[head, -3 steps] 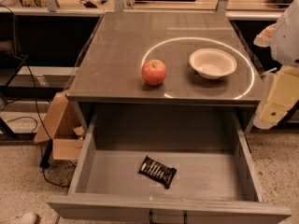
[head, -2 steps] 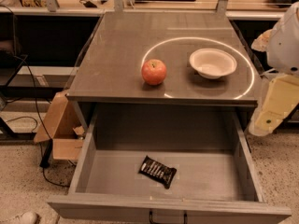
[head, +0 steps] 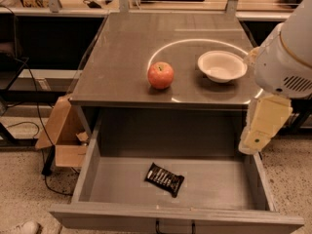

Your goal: Pick rxbar chocolate from top drawer and place on counter

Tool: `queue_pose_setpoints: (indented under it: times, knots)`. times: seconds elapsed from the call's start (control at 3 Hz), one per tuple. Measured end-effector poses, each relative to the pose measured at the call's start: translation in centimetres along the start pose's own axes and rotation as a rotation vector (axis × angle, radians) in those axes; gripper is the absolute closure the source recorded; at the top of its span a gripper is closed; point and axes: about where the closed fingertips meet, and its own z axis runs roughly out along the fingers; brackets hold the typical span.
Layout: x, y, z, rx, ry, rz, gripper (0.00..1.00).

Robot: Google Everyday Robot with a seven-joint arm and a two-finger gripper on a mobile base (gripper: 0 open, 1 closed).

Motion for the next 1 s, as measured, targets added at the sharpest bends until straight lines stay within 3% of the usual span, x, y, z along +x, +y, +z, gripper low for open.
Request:
queue_pose_setpoints:
  times: [0.33, 0.67, 1.0]
  knots:
    - [-0.8, 1.4, 1.3, -0.016, -0.024, -0.013, 0.0]
    - [-2.1, 3.8, 5.1, -0.078, -0.046, -0.036, 0.0]
    - [-2.2, 4.0, 5.5, -0.076, -0.042, -0.037, 0.0]
